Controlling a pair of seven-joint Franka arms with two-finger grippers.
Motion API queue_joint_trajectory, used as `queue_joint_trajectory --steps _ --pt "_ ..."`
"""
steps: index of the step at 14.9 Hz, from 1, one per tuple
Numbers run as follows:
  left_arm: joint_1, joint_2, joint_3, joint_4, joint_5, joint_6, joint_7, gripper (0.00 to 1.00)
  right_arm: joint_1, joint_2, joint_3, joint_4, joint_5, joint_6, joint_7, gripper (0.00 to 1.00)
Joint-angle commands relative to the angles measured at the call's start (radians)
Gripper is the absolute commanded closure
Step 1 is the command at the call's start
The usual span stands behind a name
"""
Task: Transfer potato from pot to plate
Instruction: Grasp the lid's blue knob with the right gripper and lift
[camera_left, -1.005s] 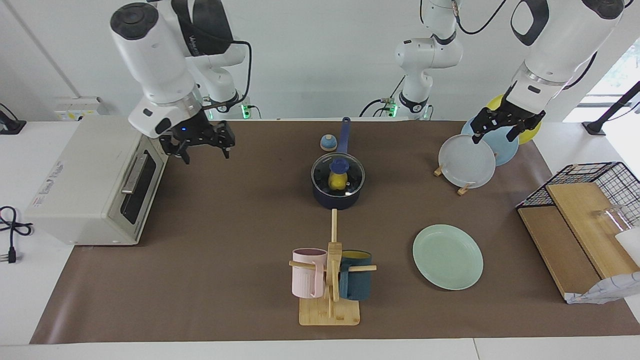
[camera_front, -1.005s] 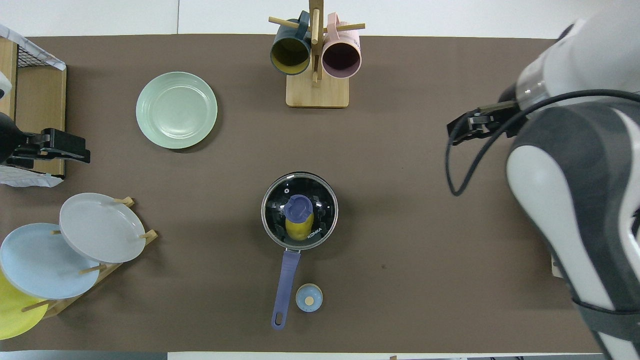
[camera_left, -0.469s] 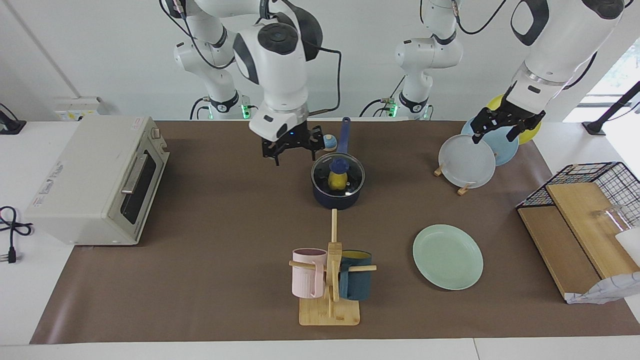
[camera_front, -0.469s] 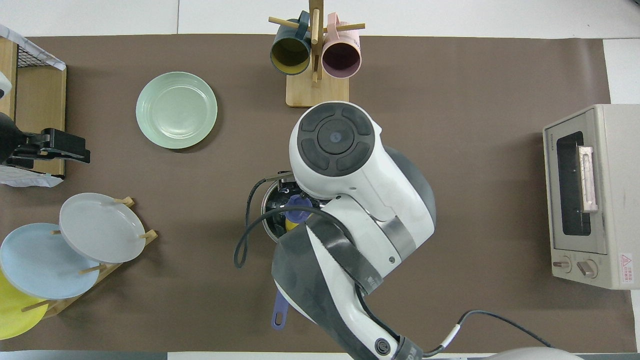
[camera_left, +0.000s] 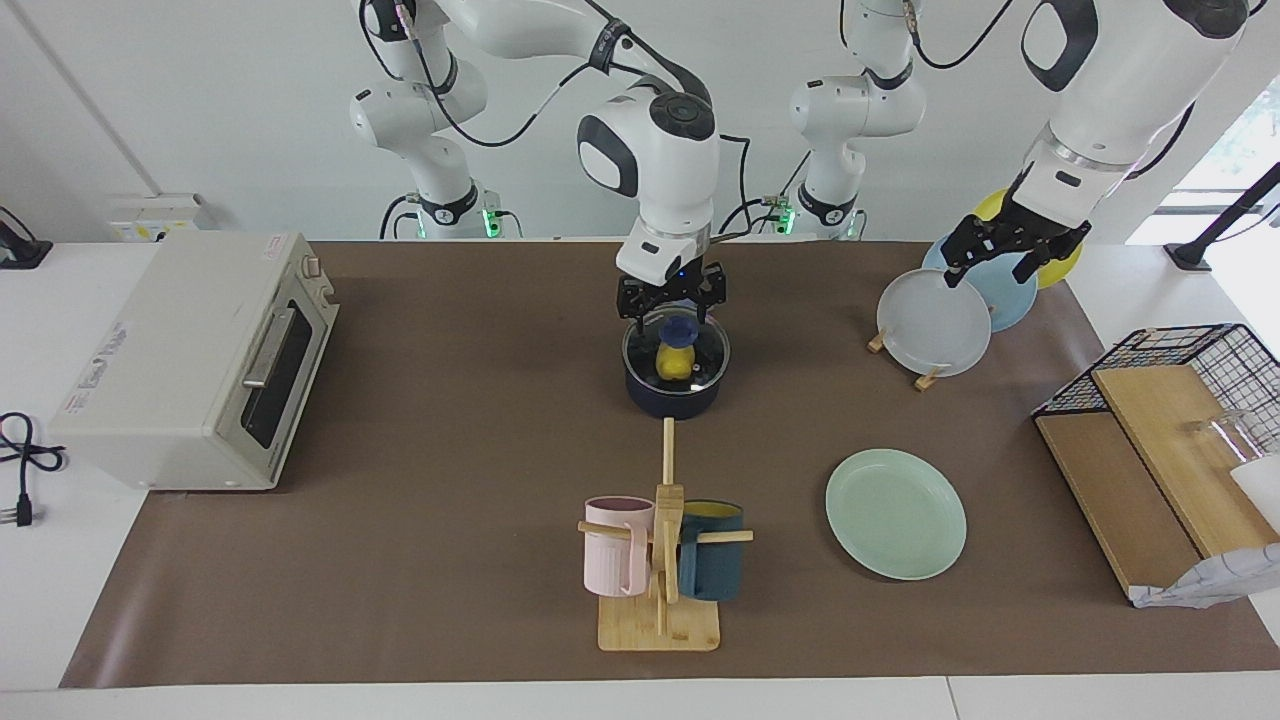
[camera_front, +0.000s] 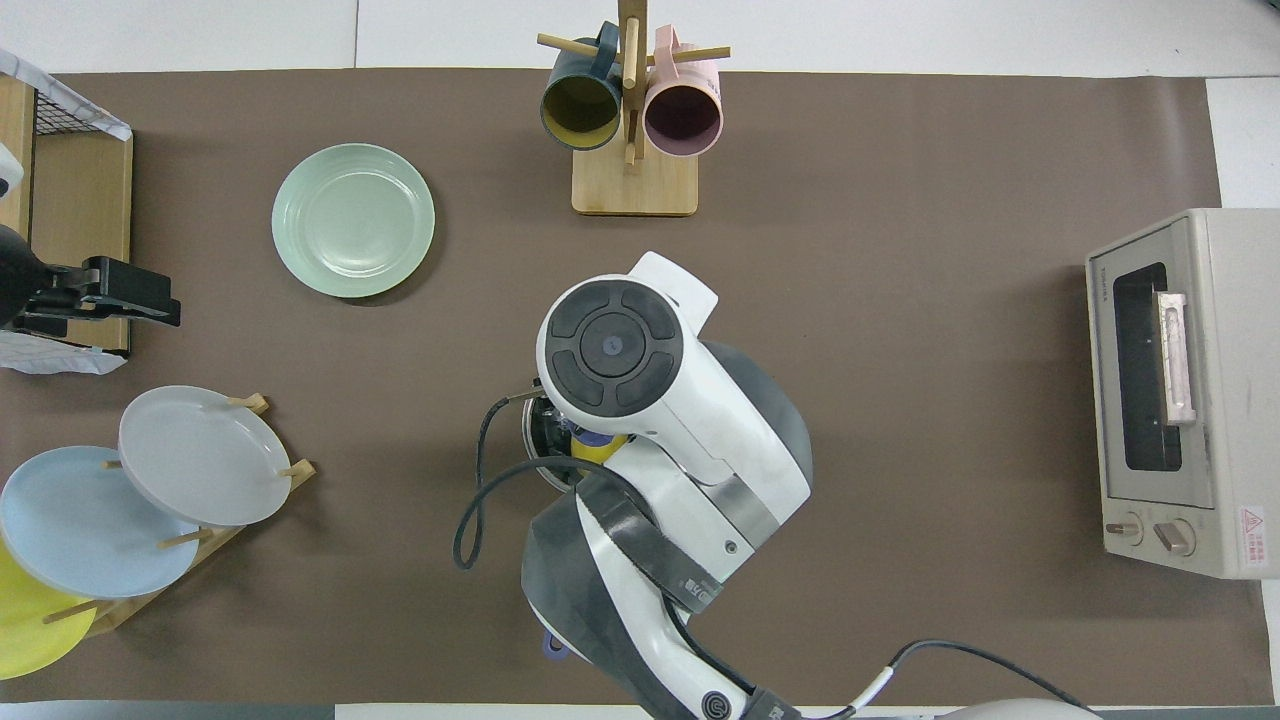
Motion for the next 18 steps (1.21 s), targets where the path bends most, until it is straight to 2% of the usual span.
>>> queue_joint_trajectory --steps 1,4,10,13,14,16,18 --pt "0.013 -0.023 -0.008 -0.018 0.015 -0.008 0.000 0.00 0.012 -0.003 0.001 -0.048 -0.060 0.057 0.031 0.00" --pt "0.013 -0.023 -0.008 -0.018 0.015 -0.008 0.000 0.00 0.015 -0.018 0.001 -0.117 -0.068 0.130 0.033 0.00" --pt "0.013 -0.023 -0.008 -0.018 0.015 -0.008 0.000 0.00 0.026 -0.018 0.001 -0.128 -0.088 0.133 0.033 0.01" --pt "0.012 -0.023 -0.008 -0.018 0.014 -0.007 0.000 0.00 0.026 -0.020 0.001 -0.142 -0.088 0.151 0.030 0.14" --pt "0.013 -0.023 -0.008 -0.018 0.015 -0.008 0.000 0.00 0.026 -0.020 0.001 -0.146 -0.088 0.153 0.030 0.21" --pt "0.013 -0.023 -0.008 -0.018 0.015 -0.007 0.000 0.00 0.026 -0.020 0.001 -0.145 -0.089 0.151 0.027 0.41" --pt "0.013 -0.023 -0.008 -0.018 0.015 -0.007 0.000 0.00 0.026 -0.020 0.001 -0.143 -0.088 0.148 0.025 0.48"
